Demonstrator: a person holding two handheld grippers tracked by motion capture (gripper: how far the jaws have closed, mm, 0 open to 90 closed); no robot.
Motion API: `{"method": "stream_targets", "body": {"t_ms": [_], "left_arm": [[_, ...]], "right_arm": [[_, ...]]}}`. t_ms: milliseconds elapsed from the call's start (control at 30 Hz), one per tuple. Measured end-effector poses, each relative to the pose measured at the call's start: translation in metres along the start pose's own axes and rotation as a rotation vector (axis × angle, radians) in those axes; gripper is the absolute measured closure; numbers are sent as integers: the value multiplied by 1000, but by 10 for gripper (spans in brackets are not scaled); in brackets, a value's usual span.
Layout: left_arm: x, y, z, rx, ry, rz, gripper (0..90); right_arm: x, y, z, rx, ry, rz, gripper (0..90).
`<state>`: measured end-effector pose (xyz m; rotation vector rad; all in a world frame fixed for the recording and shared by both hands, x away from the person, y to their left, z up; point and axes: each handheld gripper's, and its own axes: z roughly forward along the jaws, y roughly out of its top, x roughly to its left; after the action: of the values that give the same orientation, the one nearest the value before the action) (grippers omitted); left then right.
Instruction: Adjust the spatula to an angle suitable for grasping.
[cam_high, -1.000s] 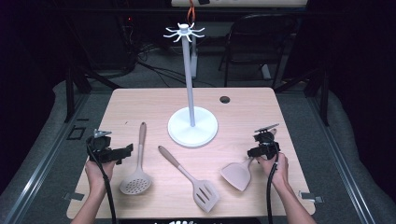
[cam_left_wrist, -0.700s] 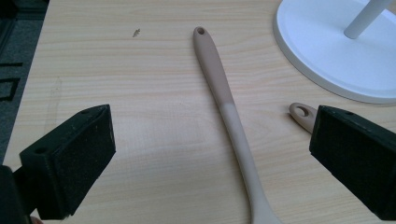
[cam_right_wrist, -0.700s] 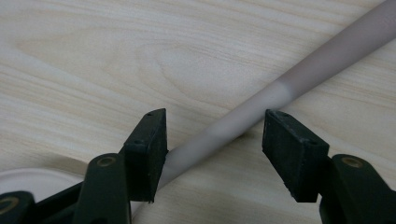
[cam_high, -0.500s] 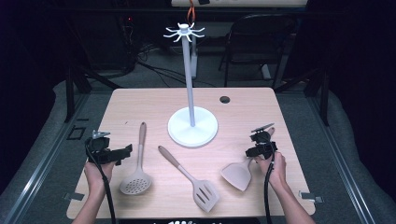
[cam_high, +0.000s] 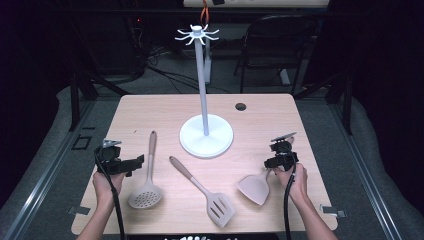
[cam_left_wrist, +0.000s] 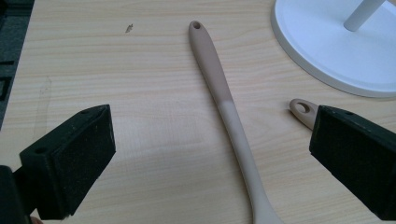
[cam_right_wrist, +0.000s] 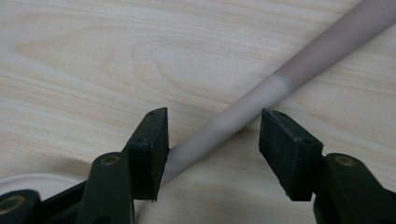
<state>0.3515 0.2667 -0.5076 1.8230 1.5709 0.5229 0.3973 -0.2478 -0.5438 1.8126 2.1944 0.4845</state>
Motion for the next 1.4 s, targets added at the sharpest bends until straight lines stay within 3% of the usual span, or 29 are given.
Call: {"method": "stream_targets", "body": {"t_ms": [67, 200, 533, 567, 667, 1033, 1067, 1233, 1300, 1400], "left_arm": [[1, 0, -2, -2, 3, 4, 1], [1, -1, -3, -4, 5, -2, 2], [1, -2, -2, 0, 8, 11, 2], [1, -2, -2, 3, 11, 15, 2], [2, -2, -1, 8, 7, 19, 2], [1, -3, 1, 14, 4, 31, 4], [1, -3, 1, 16, 6, 33, 5], [1, -3, 1, 16, 3, 32, 5], [1, -3, 1, 16, 3, 34, 5], [1, -3, 1, 17, 3, 35, 5]], "right_arm": [[0, 1, 1, 10, -21, 17, 373], [-3, 1, 4, 22, 13, 42, 372], [-2, 4, 3, 40, 31, 3, 429], [-1, 3, 4, 21, 32, 16, 432], [-2, 4, 3, 43, 35, -11, 446], [0, 5, 1, 48, 62, -65, 520], [3, 4, 2, 28, 66, -57, 538], [11, 5, -2, 64, 50, -139, 590], [13, 5, -2, 60, 55, -147, 600], [16, 5, -4, 74, 26, -196, 618]]}}
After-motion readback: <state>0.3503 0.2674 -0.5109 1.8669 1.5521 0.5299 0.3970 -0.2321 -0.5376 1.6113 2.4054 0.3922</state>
